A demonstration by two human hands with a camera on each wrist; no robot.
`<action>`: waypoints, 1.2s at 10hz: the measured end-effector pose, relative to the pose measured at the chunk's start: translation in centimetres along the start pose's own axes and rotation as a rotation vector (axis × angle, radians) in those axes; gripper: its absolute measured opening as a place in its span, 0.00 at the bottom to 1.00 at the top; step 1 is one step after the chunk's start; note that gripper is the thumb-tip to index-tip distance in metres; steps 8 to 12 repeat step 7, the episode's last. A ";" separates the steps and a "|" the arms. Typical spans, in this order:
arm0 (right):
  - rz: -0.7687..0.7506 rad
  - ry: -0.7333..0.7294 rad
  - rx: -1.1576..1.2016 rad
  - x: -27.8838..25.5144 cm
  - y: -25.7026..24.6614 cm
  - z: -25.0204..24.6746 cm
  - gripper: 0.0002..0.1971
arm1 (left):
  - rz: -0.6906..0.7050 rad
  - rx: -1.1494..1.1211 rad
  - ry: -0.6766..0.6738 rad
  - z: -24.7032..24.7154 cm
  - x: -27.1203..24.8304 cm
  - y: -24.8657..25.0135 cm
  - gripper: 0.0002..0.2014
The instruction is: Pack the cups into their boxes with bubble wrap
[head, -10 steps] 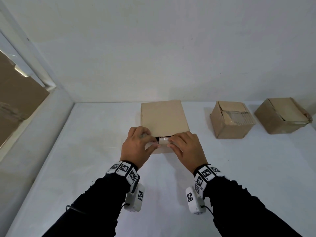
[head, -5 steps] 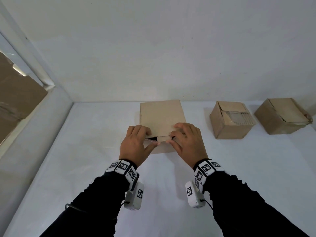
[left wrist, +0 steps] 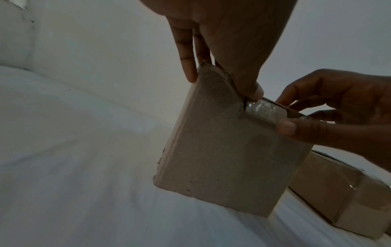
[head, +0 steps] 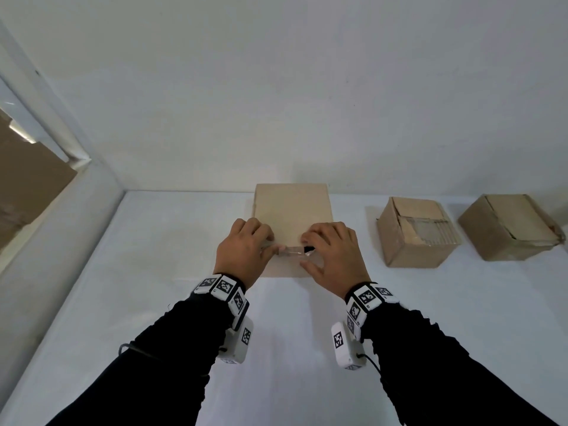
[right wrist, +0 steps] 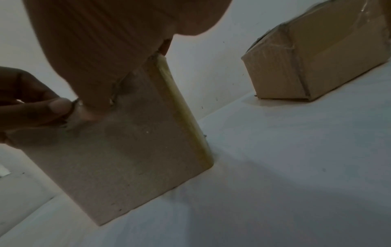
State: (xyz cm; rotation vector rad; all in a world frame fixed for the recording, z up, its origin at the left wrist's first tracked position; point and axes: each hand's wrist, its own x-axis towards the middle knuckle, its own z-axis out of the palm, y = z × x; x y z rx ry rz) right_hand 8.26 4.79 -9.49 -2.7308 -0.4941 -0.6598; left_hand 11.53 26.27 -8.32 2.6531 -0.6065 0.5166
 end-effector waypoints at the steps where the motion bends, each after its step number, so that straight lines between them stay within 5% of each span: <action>1: 0.014 -0.048 -0.029 1.5 1.2 0.1 0.16 | 0.031 -0.016 -0.024 0.3 1.7 -0.5 0.11; 5: 0.147 -0.149 -0.024 5.0 2.1 0.3 0.18 | -0.026 -0.075 -0.115 1.4 4.7 -1.2 0.09; 6: 0.146 -0.211 0.054 4.8 2.0 -0.3 0.18 | -0.020 -0.152 -0.147 0.9 3.4 -1.7 0.13; 7: 0.297 -0.208 0.325 4.3 1.5 -1.8 0.15 | -0.039 -0.247 -0.139 0.2 1.5 -1.6 0.15; 12: 0.297 -0.208 0.325 4.3 1.5 -1.8 0.15 | -0.039 -0.247 -0.139 0.2 1.5 -1.6 0.15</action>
